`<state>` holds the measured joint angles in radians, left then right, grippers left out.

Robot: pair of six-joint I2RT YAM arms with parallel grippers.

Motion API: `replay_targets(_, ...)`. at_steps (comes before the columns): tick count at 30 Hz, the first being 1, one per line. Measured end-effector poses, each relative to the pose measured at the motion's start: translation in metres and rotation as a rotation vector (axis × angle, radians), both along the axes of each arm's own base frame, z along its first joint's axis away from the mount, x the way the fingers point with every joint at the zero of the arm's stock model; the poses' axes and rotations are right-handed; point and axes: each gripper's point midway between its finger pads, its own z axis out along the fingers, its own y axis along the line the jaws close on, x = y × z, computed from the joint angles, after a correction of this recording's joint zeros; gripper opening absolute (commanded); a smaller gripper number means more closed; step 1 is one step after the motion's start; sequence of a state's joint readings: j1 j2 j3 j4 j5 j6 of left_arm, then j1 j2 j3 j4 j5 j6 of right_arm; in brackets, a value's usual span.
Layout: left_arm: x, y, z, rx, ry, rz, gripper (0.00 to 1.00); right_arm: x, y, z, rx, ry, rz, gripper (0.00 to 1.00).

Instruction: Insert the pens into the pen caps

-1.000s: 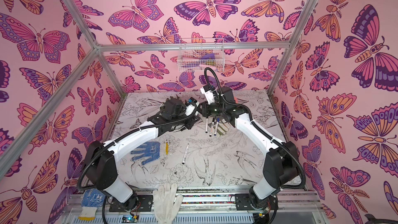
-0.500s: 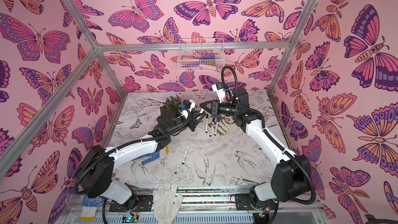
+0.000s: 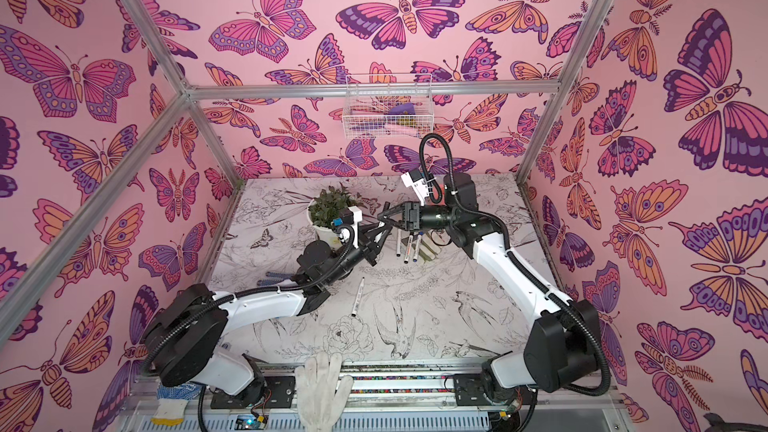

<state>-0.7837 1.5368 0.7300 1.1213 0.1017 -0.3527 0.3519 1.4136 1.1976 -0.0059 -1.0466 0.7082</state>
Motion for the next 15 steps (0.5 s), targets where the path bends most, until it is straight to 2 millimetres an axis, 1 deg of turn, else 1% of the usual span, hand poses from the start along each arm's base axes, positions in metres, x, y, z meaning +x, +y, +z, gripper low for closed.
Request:
replay_targets(2, 0.003, 0.007, 0.002, -0.035, -0.001, 0.030, 0.00, 0.005, -0.010, 0.006, 0.013, 0.022, -0.040, 0.64)
replay_targets(3, 0.005, 0.010, -0.001, -0.046, 0.003, 0.045, 0.00, 0.010, -0.018, 0.009, 0.018, 0.025, -0.073, 0.64)
replay_targets(7, 0.009, 0.015, -0.017, -0.047, 0.035, 0.079, 0.00, 0.028, -0.056, 0.019, 0.020, 0.005, -0.257, 0.64)
replay_targets(10, 0.012, 0.016, -0.024, -0.038, 0.046, 0.092, 0.00, 0.033, -0.076, 0.021, 0.006, -0.012, -0.366, 0.63)
replay_targets(12, 0.016, 0.014, -0.029, -0.022, 0.055, 0.103, 0.00, 0.035, -0.084, 0.019, -0.014, -0.015, -0.417, 0.63)
replay_targets(15, 0.034, 0.003, -0.047, 0.041, 0.117, 0.134, 0.00, 0.039, -0.091, 0.012, -0.053, -0.007, -0.473, 0.62)
